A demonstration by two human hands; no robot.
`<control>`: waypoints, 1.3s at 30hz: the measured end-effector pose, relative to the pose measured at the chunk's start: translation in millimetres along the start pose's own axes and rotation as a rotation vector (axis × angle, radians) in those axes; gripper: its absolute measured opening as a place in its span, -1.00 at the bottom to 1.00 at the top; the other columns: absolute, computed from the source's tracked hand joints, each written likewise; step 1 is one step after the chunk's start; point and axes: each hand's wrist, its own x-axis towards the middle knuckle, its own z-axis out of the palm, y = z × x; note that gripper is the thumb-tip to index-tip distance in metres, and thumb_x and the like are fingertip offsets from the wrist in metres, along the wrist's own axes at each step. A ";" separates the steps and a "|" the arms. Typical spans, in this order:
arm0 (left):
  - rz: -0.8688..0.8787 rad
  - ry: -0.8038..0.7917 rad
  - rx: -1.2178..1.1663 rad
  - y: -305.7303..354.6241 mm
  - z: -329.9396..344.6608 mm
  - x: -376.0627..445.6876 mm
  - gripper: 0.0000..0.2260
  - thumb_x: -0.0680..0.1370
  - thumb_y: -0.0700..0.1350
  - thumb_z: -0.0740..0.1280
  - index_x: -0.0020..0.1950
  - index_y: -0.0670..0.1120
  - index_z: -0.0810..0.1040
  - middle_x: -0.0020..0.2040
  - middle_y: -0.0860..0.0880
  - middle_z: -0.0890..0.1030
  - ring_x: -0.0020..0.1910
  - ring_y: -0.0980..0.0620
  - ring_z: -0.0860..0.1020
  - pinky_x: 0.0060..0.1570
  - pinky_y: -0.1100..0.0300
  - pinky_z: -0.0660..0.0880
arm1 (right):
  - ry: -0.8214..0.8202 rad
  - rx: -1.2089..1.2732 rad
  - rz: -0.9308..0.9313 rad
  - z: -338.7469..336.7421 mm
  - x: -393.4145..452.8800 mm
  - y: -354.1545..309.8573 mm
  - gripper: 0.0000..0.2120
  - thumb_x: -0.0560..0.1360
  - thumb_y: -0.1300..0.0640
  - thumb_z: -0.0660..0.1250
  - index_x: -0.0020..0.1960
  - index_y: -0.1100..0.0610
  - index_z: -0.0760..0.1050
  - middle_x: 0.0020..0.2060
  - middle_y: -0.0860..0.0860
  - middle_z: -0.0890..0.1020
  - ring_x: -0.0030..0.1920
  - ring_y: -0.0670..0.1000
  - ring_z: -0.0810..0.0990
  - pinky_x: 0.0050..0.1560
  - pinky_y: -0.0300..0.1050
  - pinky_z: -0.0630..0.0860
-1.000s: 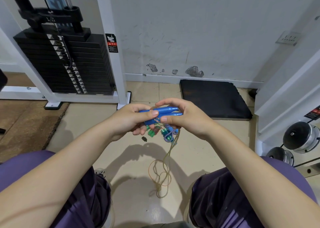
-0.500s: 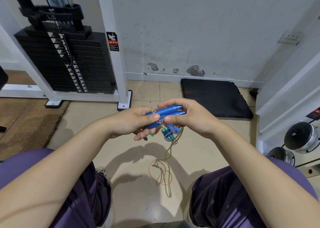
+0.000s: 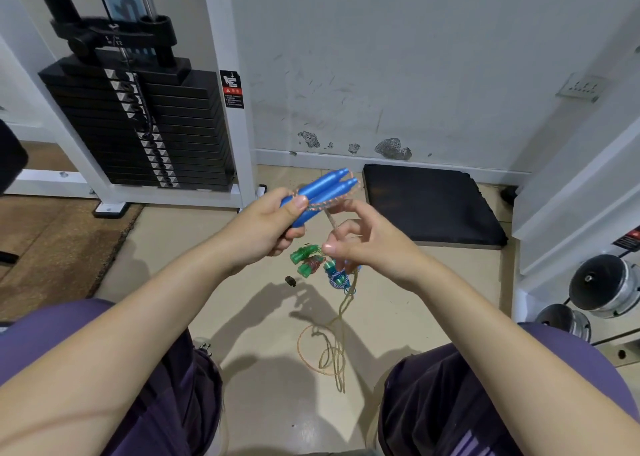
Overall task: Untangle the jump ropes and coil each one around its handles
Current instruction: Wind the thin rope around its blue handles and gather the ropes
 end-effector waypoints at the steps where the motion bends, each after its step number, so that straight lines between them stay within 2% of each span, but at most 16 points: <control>1: 0.024 0.063 0.001 -1.1 -0.7 1.8 -0.81 0.69 0.03 0.12 -0.02 -0.05 0.35 -0.35 -0.02 0.35 -0.48 0.12 0.22 -0.49 0.34 0.19 | 0.032 -0.073 -0.020 3.0 0.8 2.2 -0.58 0.45 0.24 0.47 0.22 0.07 0.38 -0.19 0.10 0.54 -0.36 0.06 0.56 -0.36 -0.08 0.49; 3: 0.083 0.181 0.032 -3.6 -2.1 4.4 -0.79 0.68 0.06 0.15 -0.05 -0.04 0.34 -0.33 -0.02 0.37 -0.46 0.12 0.28 -0.48 0.34 0.23 | 0.097 -0.141 -0.062 7.0 3.1 4.7 -0.73 0.52 0.24 0.40 0.15 0.09 0.42 -0.27 0.06 0.47 -0.46 -0.04 0.52 -0.43 -0.14 0.40; 5: 0.143 0.262 0.057 -5.0 -2.9 6.3 -0.78 0.67 0.06 0.16 -0.08 -0.04 0.32 -0.32 -0.03 0.39 -0.40 0.09 0.33 -0.47 0.34 0.27 | 0.145 -0.222 -0.121 10.4 4.1 3.1 -0.90 0.58 0.24 0.31 0.09 0.13 0.49 -0.34 0.08 0.42 -0.51 -0.14 0.45 -0.42 -0.30 0.39; 7: 0.176 0.297 0.051 -5.2 -1.6 7.1 -0.78 0.69 0.02 0.15 -0.11 -0.05 0.31 -0.32 -0.03 0.38 -0.37 0.08 0.35 -0.45 0.31 0.28 | 0.164 -0.341 -0.169 14.8 6.3 3.2 -0.88 0.62 0.19 0.24 0.05 0.11 0.56 -0.31 0.16 0.52 -0.41 -0.08 0.48 -0.36 -0.36 0.43; 9: 0.207 0.298 0.069 -4.9 2.1 6.4 -0.76 0.68 0.04 0.16 -0.13 -0.04 0.31 -0.31 0.00 0.38 -0.40 0.13 0.39 -0.45 0.32 0.29 | 0.128 -0.468 -0.166 17.4 10.2 10.3 -0.83 0.63 0.10 0.22 0.03 0.04 0.60 -0.15 0.17 0.65 -0.17 0.05 0.60 -0.12 -0.16 0.55; 11: 0.233 0.311 0.151 -3.4 5.9 5.1 -0.74 0.67 0.02 0.18 -0.18 -0.03 0.29 -0.29 0.02 0.39 -0.44 0.22 0.44 -0.45 0.42 0.32 | 0.081 -0.560 -0.124 19.3 11.2 14.3 -0.80 0.63 0.05 0.20 -0.01 0.02 0.60 -0.13 0.12 0.66 -0.08 0.09 0.60 0.01 0.01 0.54; 14: 0.235 0.405 0.403 -0.5 1.6 5.9 -0.73 0.68 -0.02 0.17 -0.21 -0.02 0.27 -0.30 0.03 0.45 -0.40 0.22 0.49 -0.41 0.41 0.33 | 0.075 -0.559 -0.114 19.4 9.0 8.0 -0.78 0.62 0.07 0.21 -0.09 0.07 0.59 -0.23 0.09 0.63 -0.21 0.03 0.55 -0.11 -0.06 0.50; 16: 0.176 0.446 0.579 -2.8 -7.8 10.8 -0.72 0.67 0.01 0.18 -0.19 -0.06 0.29 -0.27 -0.04 0.53 -0.26 -0.03 0.52 -0.28 0.13 0.37 | 0.093 -0.507 -0.158 17.7 5.5 -1.0 -0.79 0.60 0.08 0.27 -0.17 0.07 0.58 -0.36 0.07 0.54 -0.35 -0.04 0.44 -0.28 -0.07 0.43; 17: 0.138 0.445 0.651 -5.5 -12.2 13.7 -0.72 0.66 0.03 0.19 -0.17 -0.10 0.32 -0.24 -0.10 0.55 -0.20 -0.14 0.51 -0.24 0.05 0.35 | 0.096 -0.491 -0.176 16.6 2.8 -5.7 -0.80 0.59 0.08 0.30 -0.20 0.09 0.57 -0.40 0.05 0.49 -0.40 -0.07 0.39 -0.34 -0.09 0.40; 19: 0.074 0.373 0.745 -11.2 -19.9 18.1 -0.70 0.63 0.06 0.25 -0.14 -0.14 0.39 -0.25 -0.12 0.55 -0.20 -0.18 0.50 -0.22 0.02 0.36 | 0.097 -0.482 -0.214 13.2 -3.1 -12.8 -0.80 0.56 0.12 0.36 -0.21 0.17 0.57 -0.43 0.03 0.45 -0.46 -0.15 0.36 -0.38 -0.24 0.34; 21: 0.046 0.206 0.700 -13.2 -23.5 16.6 -0.76 0.60 0.07 0.31 -0.13 -0.07 0.51 -0.33 -0.05 0.58 -0.32 -0.03 0.51 -0.28 0.10 0.39 | 0.131 -0.493 -0.253 8.6 -7.2 -18.1 -0.81 0.55 0.14 0.37 -0.19 0.22 0.59 -0.41 0.14 0.50 -0.46 -0.16 0.38 -0.38 -0.33 0.30; 23: 0.047 0.028 0.618 -12.4 -20.8 12.0 -0.83 0.60 0.04 0.33 -0.13 0.00 0.55 -0.40 0.00 0.56 -0.44 0.10 0.45 -0.33 0.19 0.36 | 0.212 -0.503 -0.293 1.0 -6.8 -19.2 -0.83 0.55 0.13 0.37 -0.15 0.19 0.63 -0.34 0.19 0.57 -0.38 -0.09 0.42 -0.34 -0.20 0.32; 25: 0.054 -0.118 0.557 -8.6 -12.5 6.8 -0.83 0.61 0.00 0.32 -0.09 -0.08 0.56 -0.41 -0.02 0.53 -0.51 0.13 0.37 -0.40 0.24 0.33 | 0.293 -0.485 -0.308 -6.2 -5.3 -18.0 -0.87 0.54 0.14 0.37 -0.12 0.17 0.65 -0.29 0.12 0.61 -0.28 0.02 0.50 -0.24 -0.09 0.41; 28: 0.059 -0.262 0.474 -2.2 2.3 -0.1 -0.80 0.63 -0.06 0.29 -0.09 -0.16 0.52 -0.39 -0.06 0.50 -0.54 0.11 0.31 -0.47 0.29 0.28 | 0.330 -0.491 -0.313 -7.3 -3.2 -13.8 -0.88 0.54 0.15 0.37 -0.13 0.17 0.64 -0.27 0.07 0.61 -0.22 0.01 0.52 -0.18 -0.10 0.44; 33: 0.097 -0.300 0.474 6.1 7.0 -6.4 -0.81 0.63 -0.06 0.29 -0.08 -0.16 0.51 -0.41 0.01 0.50 -0.53 0.15 0.36 -0.46 0.36 0.29 | 0.306 -0.431 -0.236 -3.6 -1.0 -11.3 -0.84 0.54 0.13 0.37 -0.17 0.18 0.61 -0.31 0.14 0.59 -0.32 -0.12 0.44 -0.26 -0.21 0.37; 39: 0.042 -0.281 0.480 5.6 12.8 -7.9 -0.71 0.65 0.02 0.22 -0.05 -0.22 0.46 -0.41 -0.01 0.48 -0.53 0.16 0.36 -0.46 0.39 0.31 | 0.328 -0.358 -0.157 4.3 5.0 -2.9 -0.78 0.57 0.11 0.33 -0.25 0.10 0.51 -0.40 0.03 0.44 -0.36 -0.08 0.35 -0.31 -0.17 0.29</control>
